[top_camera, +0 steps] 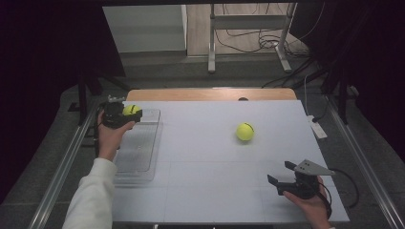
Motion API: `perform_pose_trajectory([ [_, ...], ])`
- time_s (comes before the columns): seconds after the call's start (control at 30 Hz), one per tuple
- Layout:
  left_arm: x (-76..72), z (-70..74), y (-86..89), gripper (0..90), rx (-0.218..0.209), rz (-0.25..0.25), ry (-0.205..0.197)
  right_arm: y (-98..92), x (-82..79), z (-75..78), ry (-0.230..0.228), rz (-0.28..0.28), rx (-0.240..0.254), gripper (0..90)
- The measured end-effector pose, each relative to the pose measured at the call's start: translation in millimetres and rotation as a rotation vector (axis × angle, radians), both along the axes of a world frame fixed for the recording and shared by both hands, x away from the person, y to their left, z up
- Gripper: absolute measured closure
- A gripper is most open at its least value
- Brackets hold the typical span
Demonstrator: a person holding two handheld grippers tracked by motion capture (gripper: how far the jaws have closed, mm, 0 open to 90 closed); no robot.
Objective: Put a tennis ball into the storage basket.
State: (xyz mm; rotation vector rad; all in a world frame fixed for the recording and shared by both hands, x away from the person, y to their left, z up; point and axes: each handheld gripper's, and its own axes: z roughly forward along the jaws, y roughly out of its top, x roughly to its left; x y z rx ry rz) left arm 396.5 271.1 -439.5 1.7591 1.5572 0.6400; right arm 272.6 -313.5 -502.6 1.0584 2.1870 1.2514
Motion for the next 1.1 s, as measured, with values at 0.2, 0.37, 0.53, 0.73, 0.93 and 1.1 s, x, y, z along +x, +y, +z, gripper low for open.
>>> perform_pose_trajectory([
  [0.2, 1.5, 0.2, 1.8, 27.1, 0.002, 0.002, 0.012, -0.5, 0.4, -0.3, 0.003, -0.004, 0.002, 12.5],
  [0.37, 2.7, -1.1, 2.2, 27.1, 0.013, 0.007, 0.015, 0.0, 0.4, -0.3, 0.002, -0.001, 0.001, 12.4],
  [0.53, 6.0, -5.5, 2.8, 27.1, 0.021, 0.012, 0.031, -0.6, 0.4, -0.3, 0.003, -0.003, 0.002, 12.4],
  [0.73, 7.9, -7.3, 1.9, 27.1, 0.029, 0.006, 0.043, -0.5, 0.5, -0.3, 0.004, -0.004, 0.003, 12.5],
  [0.93, 10.5, -10.8, 1.2, 27.1, 0.036, 0.001, 0.061, -0.6, 0.9, -0.6, 0.004, -0.003, 0.002, 12.5],
  [1.1, 14.1, -15.2, 1.9, 27.1, 0.046, 0.001, 0.089, -1.1, 0.8, -0.6, 0.004, -0.003, 0.002, 12.4],
])
